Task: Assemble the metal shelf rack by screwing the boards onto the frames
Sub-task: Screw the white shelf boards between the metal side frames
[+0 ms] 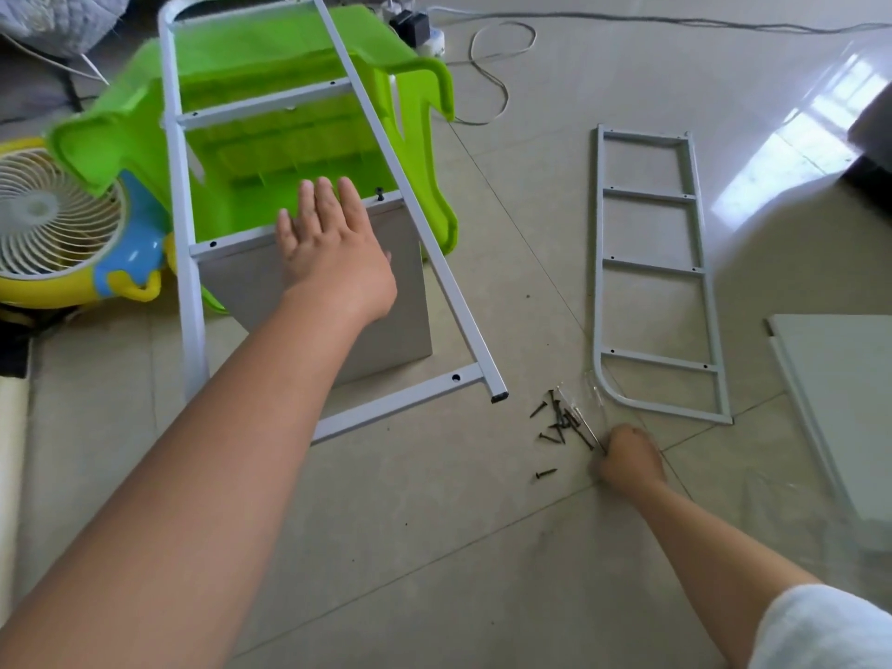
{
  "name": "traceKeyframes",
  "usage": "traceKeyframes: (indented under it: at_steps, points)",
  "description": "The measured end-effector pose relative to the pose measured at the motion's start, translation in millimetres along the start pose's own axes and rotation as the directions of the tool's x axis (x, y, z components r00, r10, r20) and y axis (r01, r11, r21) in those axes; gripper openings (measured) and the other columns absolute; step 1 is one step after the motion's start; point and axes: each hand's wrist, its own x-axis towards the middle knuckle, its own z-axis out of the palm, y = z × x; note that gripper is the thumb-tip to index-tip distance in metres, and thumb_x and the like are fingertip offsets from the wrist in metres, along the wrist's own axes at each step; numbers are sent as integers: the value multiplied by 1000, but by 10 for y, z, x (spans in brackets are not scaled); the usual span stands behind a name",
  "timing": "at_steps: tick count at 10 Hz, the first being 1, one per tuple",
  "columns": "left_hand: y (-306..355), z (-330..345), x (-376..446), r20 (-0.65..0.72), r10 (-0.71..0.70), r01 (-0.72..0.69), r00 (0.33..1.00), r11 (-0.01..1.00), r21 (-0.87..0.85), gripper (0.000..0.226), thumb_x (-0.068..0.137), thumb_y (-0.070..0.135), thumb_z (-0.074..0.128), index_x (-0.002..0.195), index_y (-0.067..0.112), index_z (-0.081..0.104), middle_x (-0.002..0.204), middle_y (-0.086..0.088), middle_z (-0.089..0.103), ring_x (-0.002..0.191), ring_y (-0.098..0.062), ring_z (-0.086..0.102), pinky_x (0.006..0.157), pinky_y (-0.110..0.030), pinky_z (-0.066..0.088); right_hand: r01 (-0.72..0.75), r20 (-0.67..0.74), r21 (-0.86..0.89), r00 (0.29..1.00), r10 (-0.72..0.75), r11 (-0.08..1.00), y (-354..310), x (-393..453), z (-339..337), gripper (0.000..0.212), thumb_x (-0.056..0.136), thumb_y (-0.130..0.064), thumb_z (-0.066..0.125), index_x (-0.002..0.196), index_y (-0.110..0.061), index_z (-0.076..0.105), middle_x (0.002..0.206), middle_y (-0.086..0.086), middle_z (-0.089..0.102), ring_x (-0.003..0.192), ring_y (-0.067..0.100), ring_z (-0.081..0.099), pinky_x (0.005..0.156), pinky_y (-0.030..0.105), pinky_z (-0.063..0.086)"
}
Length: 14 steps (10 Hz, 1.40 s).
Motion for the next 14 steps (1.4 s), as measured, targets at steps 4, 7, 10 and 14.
traceKeyframes:
  at_steps: [4, 7, 10, 14]
  points:
    - [7, 2, -33, 5, -3, 3, 1000, 1000, -15, 69, 100, 31, 27, 145, 5, -18, 154, -13, -17, 142, -26, -18, 114, -41, -9, 192, -76, -214, 974, -212, 958, -192, -121, 14, 21, 91, -7, 36, 106, -4, 50, 112, 13, 50, 102, 28, 49, 71, 30, 39]
    - [-24, 18, -24, -5, 19, -19, 1000, 999, -29, 67, 101, 29, 27, 145, 6, -17, 155, -11, -18, 142, -24, -19, 114, -40, -10, 80, -52, -194, 994, -91, 978, -363, -54, -3, 27, 89, -2, 36, 107, -8, 55, 107, 11, 59, 98, 28, 56, 69, 29, 41]
    - [-33, 18, -39, -16, 23, -23, 1000, 1000, -16, 67, 101, 29, 27, 145, 6, -17, 155, -11, -17, 142, -24, -18, 114, -40, -10, 85, -46, -92, 995, -90, 992, -385, -8, 9, 22, 89, -1, 39, 99, -5, 57, 90, 9, 53, 76, 23, 48, 63, 27, 38]
    - [-74, 35, -6, -33, 63, -65, 997, 997, -37, 66, 101, 29, 26, 145, 7, -17, 155, -10, -18, 142, -23, -18, 114, -39, -10, 100, 22, 33, 995, -101, 994, -695, 188, -278, 18, 79, -9, 53, 63, -8, 45, 63, 4, 43, 65, 22, 45, 47, 21, 29]
